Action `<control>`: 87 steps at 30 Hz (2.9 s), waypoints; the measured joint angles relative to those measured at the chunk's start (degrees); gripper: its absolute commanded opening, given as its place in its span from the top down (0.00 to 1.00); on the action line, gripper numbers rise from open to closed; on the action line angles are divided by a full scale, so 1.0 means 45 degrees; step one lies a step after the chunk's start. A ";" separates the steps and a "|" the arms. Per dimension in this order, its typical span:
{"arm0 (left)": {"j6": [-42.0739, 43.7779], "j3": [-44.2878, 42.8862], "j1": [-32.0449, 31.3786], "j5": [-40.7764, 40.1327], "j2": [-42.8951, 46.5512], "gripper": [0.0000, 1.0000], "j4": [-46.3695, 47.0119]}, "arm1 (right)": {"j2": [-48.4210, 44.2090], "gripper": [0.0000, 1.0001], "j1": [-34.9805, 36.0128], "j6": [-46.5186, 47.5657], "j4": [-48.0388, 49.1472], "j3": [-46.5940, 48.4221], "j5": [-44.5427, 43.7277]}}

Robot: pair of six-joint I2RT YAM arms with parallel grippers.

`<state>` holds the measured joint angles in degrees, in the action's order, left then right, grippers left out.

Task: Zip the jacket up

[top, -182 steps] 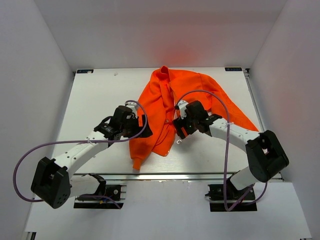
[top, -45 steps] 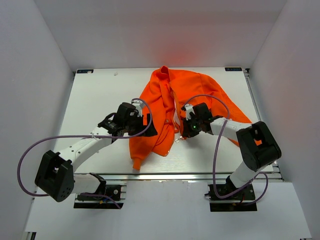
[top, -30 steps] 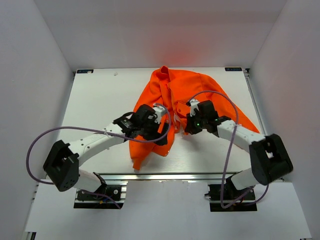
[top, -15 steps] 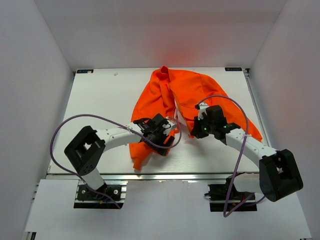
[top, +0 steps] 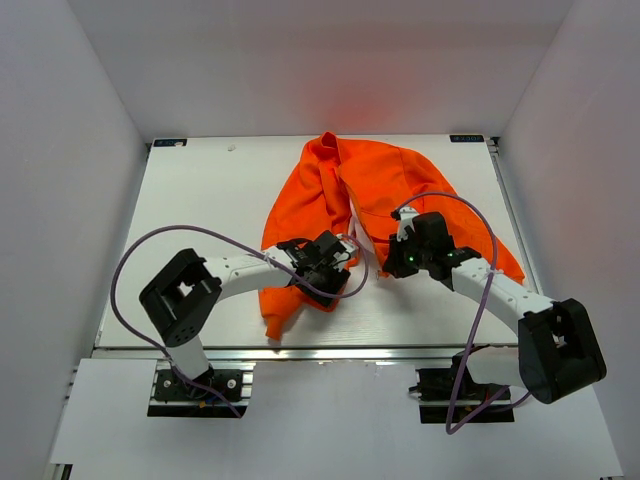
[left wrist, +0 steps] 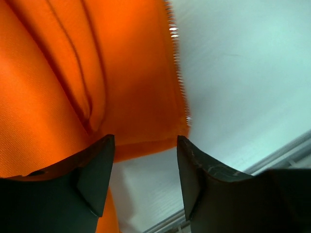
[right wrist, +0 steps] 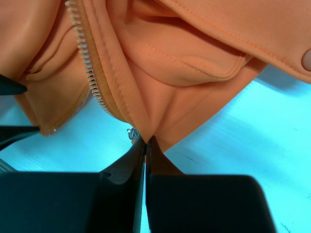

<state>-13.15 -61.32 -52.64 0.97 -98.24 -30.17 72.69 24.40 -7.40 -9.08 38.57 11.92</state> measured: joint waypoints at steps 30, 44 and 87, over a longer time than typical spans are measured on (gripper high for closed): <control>-0.1326 0.0214 -0.0151 -0.0136 -0.0418 0.36 0.0670 | -0.0267 1.00 -0.0160 0.0000 0.0029 -0.0398 -0.0049; -0.2244 -0.1287 -0.1064 -0.1792 -0.1647 0.38 -0.0573 | -0.0262 1.00 -0.0170 0.0005 0.0010 -0.0432 -0.0131; -0.4566 -0.2268 -0.1661 -0.2229 -0.1880 0.02 -0.2516 | -0.1268 1.00 -0.0325 -0.0034 -0.0253 -0.0646 -0.0860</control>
<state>-33.69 -71.53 -60.12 -9.06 -106.69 -41.50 66.98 22.94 -7.55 -10.22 35.66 8.05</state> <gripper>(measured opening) 0.981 0.014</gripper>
